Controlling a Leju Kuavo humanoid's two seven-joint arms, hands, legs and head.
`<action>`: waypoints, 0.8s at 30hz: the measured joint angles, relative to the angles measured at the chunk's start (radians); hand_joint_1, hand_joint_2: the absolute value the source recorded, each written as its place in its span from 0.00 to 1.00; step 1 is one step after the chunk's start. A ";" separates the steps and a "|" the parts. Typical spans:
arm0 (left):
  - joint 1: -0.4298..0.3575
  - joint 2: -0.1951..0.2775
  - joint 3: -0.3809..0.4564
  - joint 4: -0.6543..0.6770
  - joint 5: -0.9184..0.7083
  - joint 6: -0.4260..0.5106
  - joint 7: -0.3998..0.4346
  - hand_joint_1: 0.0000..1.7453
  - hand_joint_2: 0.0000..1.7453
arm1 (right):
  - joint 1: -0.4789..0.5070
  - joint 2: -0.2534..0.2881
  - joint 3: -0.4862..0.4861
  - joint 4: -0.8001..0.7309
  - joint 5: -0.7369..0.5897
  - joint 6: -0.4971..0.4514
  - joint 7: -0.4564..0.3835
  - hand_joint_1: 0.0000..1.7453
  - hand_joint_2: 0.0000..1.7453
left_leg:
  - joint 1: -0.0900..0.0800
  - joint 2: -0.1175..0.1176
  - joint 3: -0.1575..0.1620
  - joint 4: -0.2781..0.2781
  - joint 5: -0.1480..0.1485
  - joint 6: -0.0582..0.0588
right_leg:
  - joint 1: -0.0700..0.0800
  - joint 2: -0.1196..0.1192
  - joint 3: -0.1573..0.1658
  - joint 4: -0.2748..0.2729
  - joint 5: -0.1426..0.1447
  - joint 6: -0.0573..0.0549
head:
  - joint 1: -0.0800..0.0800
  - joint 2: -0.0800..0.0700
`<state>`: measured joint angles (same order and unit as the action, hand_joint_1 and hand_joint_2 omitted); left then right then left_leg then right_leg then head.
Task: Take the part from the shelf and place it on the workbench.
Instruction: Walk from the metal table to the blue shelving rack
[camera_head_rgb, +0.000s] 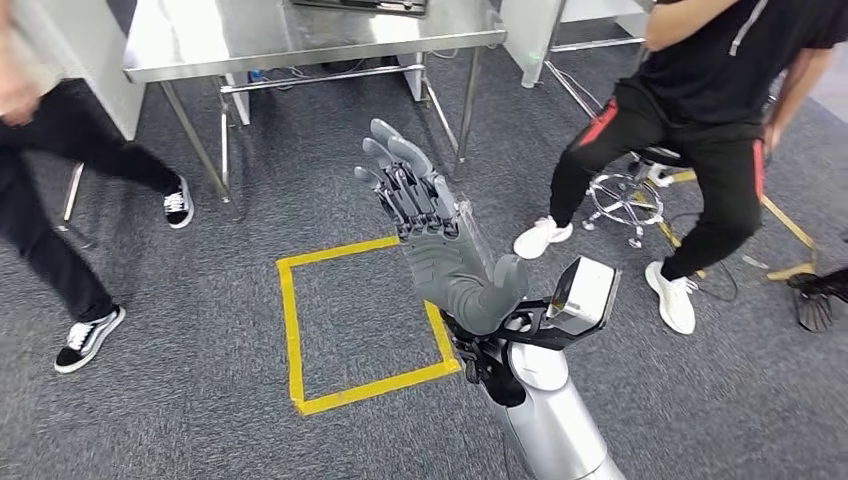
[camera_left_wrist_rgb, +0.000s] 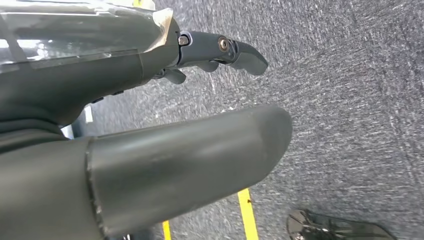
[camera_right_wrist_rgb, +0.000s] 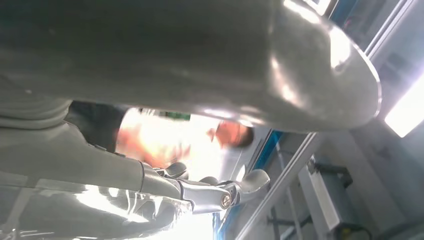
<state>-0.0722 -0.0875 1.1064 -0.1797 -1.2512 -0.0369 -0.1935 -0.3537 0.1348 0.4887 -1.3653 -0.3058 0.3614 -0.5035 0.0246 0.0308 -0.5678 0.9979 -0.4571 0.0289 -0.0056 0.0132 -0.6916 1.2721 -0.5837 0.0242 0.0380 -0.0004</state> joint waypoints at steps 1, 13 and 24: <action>0.000 0.000 0.000 0.000 0.000 0.004 0.004 0.00 0.00 | 0.001 -0.003 0.000 0.001 0.000 0.000 0.000 0.00 0.00 | 0.000 0.013 -0.002 0.000 0.001 0.000 | -0.003 -0.002 -0.005 0.016 -0.001 0.007 | 0.000 0.000; -0.012 -0.003 0.000 0.000 -0.004 0.031 0.030 0.00 0.00 | -0.008 -0.016 0.003 0.004 -0.008 0.004 -0.003 0.00 0.00 | 0.002 -0.003 -0.053 0.128 -0.078 -0.050 | -0.006 -0.020 0.146 -0.287 0.125 -0.023 | -0.007 0.000; -0.013 -0.006 0.001 0.000 -0.001 0.045 0.042 0.00 0.00 | -0.016 -0.017 0.009 0.013 -0.009 0.004 -0.003 0.00 0.00 | -0.003 -0.097 0.001 0.013 -0.011 -0.019 | 0.005 0.113 0.113 -0.274 0.142 -0.009 | -0.007 0.000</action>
<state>-0.0851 -0.0933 1.1077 -0.1798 -1.2518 0.0083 -0.1515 -0.3702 0.1176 0.4975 -1.3522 -0.3148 0.3658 -0.5061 0.0213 -0.0665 -0.5668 1.0110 -0.4683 0.0095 -0.0005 0.1261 -0.5782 0.9981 -0.4420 0.0149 0.0306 -0.0004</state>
